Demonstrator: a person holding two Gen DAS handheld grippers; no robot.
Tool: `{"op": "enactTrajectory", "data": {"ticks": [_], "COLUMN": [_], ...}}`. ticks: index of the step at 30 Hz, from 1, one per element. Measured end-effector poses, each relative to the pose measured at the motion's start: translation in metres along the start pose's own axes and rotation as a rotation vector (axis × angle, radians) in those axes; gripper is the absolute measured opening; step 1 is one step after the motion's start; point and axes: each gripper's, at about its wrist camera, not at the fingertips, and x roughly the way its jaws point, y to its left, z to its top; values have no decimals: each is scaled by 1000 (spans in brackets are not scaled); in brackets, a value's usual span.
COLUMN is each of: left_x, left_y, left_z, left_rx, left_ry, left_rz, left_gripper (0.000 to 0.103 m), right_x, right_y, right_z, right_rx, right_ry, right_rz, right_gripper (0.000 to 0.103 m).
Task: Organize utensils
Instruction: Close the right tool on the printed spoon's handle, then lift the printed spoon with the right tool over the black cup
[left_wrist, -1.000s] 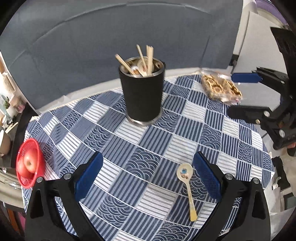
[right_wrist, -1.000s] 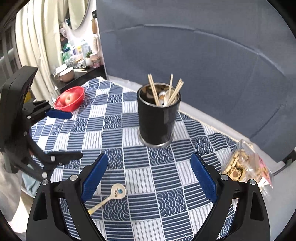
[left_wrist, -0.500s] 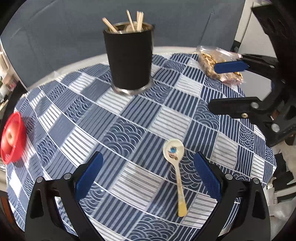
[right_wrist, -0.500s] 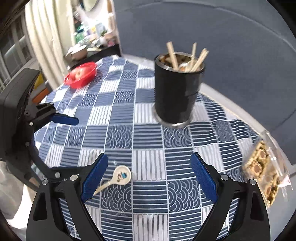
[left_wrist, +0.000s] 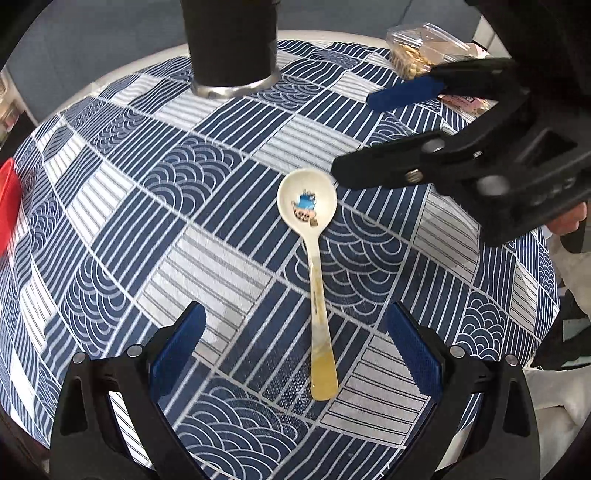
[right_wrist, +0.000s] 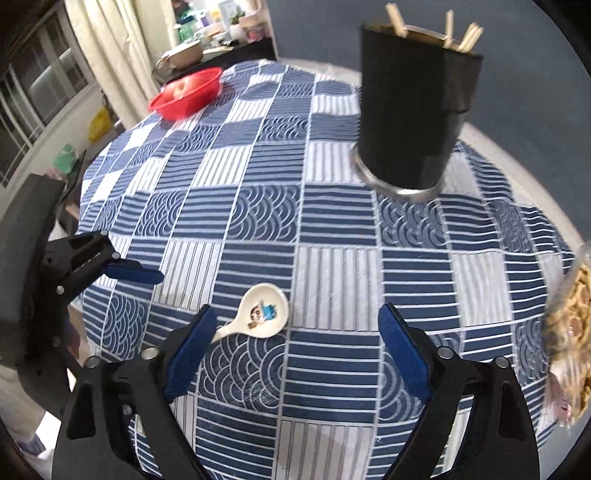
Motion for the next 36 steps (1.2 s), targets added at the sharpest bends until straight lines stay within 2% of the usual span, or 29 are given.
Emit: {"op": "enactTrajectory", "data": {"ticks": [2, 6, 7, 8, 9, 10, 15, 19, 24, 25, 27, 28, 29, 36], "left_x": [1, 5, 5, 6, 7, 6, 11, 15, 24, 25, 23, 23, 24, 16], "left_y": [1, 1, 1, 0, 1, 1, -3, -6, -13, -15, -18, -18, -17, -9], "left_z": [-3, -8, -9, -9, -9, -9, -4, 4, 14, 16, 20, 23, 25, 28], "left_rx": [-15, -19, -20, -22, -24, -24, -3, 9, 48, 64, 88, 84, 79, 99], "left_ry": [7, 21, 22, 25, 28, 29, 38, 46, 71, 61, 42, 53, 66, 43], "left_rz": [-4, 0, 0, -4, -7, -8, -21, -46, -64, -58, -88, -149, -189, -202], "left_gripper": [96, 96, 96, 96, 96, 96, 96, 96, 83, 77, 50, 23, 10, 9], "right_x": [11, 27, 29, 32, 34, 37, 20, 15, 4, 1, -3, -4, -5, -12], "right_y": [2, 4, 5, 5, 4, 2, -4, -7, -11, -11, -13, -14, -15, -17], "right_z": [-1, -5, -5, -5, -5, -6, -12, -17, -23, -24, -25, -25, -26, -25], "right_rx": [-4, 2, 0, 2, 9, 24, 79, 106, 160, 166, 180, 187, 192, 234], "right_ry": [23, 65, 65, 65, 75, 92, 30, 15, -14, -22, -32, -36, -41, -68], "right_rz": [7, 36, 32, 29, 34, 44, 91, 72, 78, 72, 69, 68, 67, 54], "right_gripper": [69, 67, 59, 43, 30, 7, 4, 4, 4, 4, 4, 4, 4, 4]}}
